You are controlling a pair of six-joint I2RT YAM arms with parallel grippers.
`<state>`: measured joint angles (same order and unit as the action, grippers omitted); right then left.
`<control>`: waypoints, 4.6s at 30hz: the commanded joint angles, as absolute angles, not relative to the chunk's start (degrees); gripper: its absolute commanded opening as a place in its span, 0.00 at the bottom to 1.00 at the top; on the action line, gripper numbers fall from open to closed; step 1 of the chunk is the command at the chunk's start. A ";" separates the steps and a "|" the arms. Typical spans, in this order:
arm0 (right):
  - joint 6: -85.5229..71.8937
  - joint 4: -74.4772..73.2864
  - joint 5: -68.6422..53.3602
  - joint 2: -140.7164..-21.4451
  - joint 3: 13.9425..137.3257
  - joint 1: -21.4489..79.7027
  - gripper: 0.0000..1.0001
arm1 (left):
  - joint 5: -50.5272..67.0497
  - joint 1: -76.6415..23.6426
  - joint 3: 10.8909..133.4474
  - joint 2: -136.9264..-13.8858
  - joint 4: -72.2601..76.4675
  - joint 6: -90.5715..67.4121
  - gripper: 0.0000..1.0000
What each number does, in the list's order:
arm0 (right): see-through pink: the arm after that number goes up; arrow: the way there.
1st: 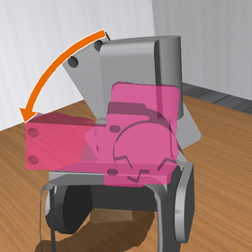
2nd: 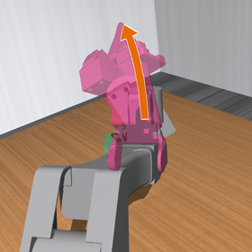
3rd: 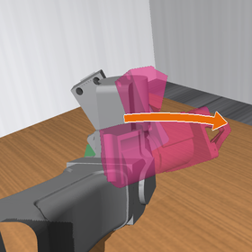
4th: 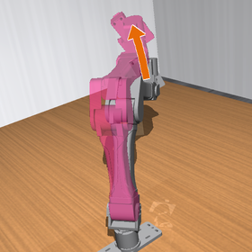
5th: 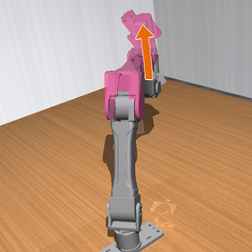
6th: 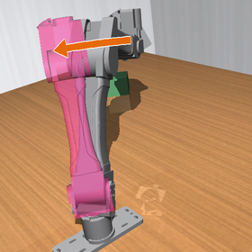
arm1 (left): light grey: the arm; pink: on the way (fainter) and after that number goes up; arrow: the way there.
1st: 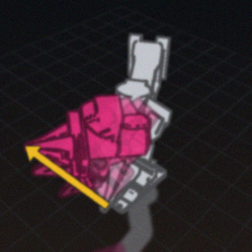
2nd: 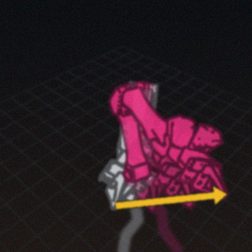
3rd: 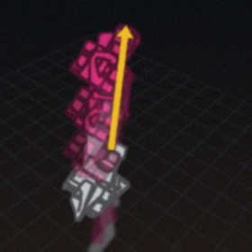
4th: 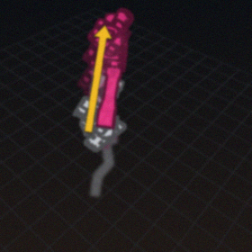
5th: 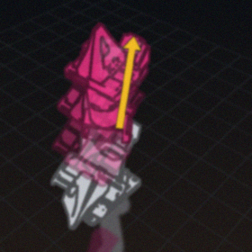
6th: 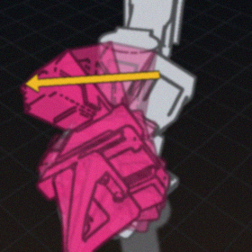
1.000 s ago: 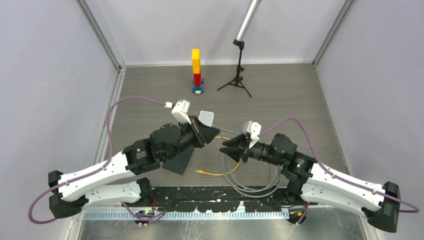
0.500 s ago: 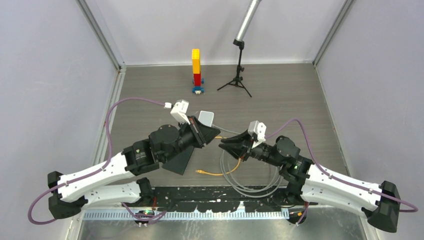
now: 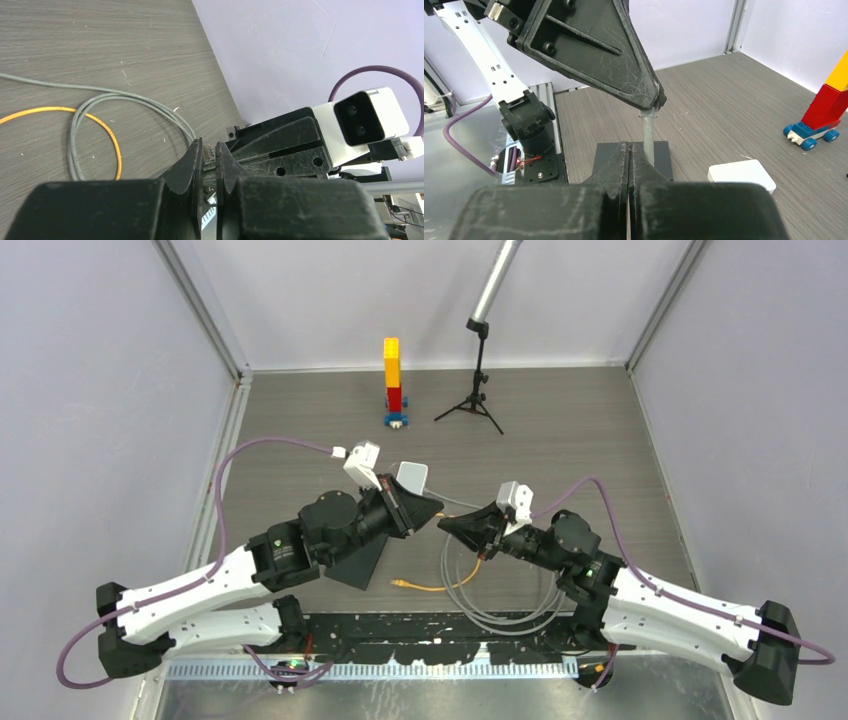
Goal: Insert the plug into the switch port
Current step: Pick up the connector from the center of the board.
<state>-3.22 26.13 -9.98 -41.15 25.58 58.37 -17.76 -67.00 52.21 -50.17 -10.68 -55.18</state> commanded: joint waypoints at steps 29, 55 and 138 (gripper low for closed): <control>-28.77 -13.36 33.39 -39.16 34.53 57.57 0.49 | -23.05 -56.83 62.84 -65.29 -25.73 -42.80 0.58; -25.78 -18.34 30.83 -30.52 34.19 57.48 0.55 | -13.40 -53.35 72.75 -107.01 -14.77 -26.12 0.47; -18.41 54.98 -22.56 -50.19 31.37 57.52 0.65 | 33.95 -52.56 45.95 -46.87 30.39 -34.03 0.00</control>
